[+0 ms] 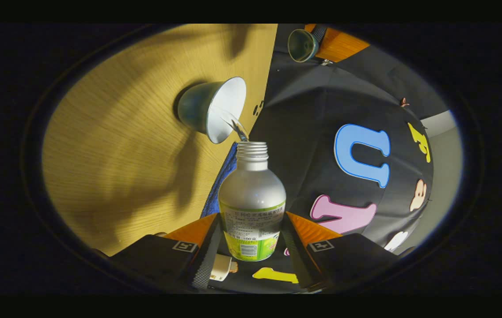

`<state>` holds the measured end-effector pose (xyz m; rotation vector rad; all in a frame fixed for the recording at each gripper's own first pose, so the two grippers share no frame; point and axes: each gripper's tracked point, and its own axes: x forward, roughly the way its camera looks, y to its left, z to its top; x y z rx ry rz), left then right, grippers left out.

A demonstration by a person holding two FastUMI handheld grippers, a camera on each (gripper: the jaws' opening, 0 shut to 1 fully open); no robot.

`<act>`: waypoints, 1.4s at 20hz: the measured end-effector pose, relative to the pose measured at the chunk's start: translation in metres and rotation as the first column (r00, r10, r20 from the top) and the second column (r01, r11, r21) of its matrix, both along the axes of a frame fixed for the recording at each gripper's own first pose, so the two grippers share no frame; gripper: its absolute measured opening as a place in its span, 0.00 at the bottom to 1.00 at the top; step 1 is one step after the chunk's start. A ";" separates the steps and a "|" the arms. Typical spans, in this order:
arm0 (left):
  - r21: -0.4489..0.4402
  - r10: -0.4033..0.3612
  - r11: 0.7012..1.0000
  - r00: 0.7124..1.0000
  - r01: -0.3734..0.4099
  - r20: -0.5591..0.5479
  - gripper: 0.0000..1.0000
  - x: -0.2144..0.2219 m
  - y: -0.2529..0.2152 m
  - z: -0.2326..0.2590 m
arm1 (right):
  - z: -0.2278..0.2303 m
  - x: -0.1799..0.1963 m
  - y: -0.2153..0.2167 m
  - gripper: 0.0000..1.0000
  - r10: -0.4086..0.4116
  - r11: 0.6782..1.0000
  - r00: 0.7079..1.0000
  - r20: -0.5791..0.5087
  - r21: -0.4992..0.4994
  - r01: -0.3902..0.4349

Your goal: Open the teacup lid with one hand, grasp the water bottle and pour water into the teacup with the other hand; after pouring, place the water bottle on the coaster and then close the teacup lid.

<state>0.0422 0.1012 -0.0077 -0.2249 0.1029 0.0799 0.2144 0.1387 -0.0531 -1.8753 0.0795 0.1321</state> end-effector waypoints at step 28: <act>-0.005 -0.003 1.000 1.000 0.003 0.001 0.28 0.001 0.001 0.001 | 0.036 0.003 0.033 0.76 0.198 0.908 0.977 0.077 -0.390 -0.153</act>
